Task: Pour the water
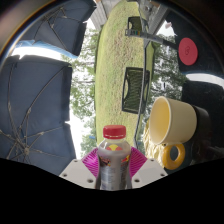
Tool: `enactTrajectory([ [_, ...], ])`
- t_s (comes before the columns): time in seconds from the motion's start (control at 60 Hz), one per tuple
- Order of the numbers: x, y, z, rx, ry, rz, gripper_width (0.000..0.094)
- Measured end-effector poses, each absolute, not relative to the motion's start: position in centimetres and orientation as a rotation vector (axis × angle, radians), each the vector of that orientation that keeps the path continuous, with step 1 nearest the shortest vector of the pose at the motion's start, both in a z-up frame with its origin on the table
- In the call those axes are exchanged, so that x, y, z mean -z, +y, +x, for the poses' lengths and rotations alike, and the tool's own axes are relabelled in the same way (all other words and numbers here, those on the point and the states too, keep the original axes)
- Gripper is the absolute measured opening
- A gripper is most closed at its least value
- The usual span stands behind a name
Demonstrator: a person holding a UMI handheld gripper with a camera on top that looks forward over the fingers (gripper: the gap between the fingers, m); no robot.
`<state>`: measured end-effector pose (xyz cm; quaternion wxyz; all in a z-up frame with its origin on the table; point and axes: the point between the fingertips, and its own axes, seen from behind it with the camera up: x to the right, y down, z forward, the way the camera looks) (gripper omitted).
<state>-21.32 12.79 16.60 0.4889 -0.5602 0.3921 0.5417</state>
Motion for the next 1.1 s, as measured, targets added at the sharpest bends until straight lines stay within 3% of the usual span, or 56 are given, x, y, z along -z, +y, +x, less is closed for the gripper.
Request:
enactTrajectory([
  [0.183, -14.9, 13.0, -20.6, -1.583, 1.28, -1.249, 0.0366],
  [0.45, -14.0, 12.9, -20.7, -1.612, 1.308, -1.274, 0.0367],
  [0.517, -17.0, 11.8, -20.4, -1.58, 1.169, -1.283, 0.0366],
  [0.633, -25.9, 9.8, -18.0, -1.381, 0.775, -1.234, 0.0368],
  [0.75, -34.7, 6.8, -11.5, -0.883, 0.349, -1.135, 0.0366],
  [0.833, -35.2, 6.8, -7.3, -0.507, 0.178, -1.089, 0.038],
  [0.85, -36.7, 6.1, -5.2, -0.438, 0.163, -1.081, 0.038],
  [0.967, -31.1, 9.6, 0.4, -0.15, 0.09, -1.195, 0.038],
  [1.1, -19.6, 13.5, 3.3, -0.073, 0.009, -1.457, 0.038],
])
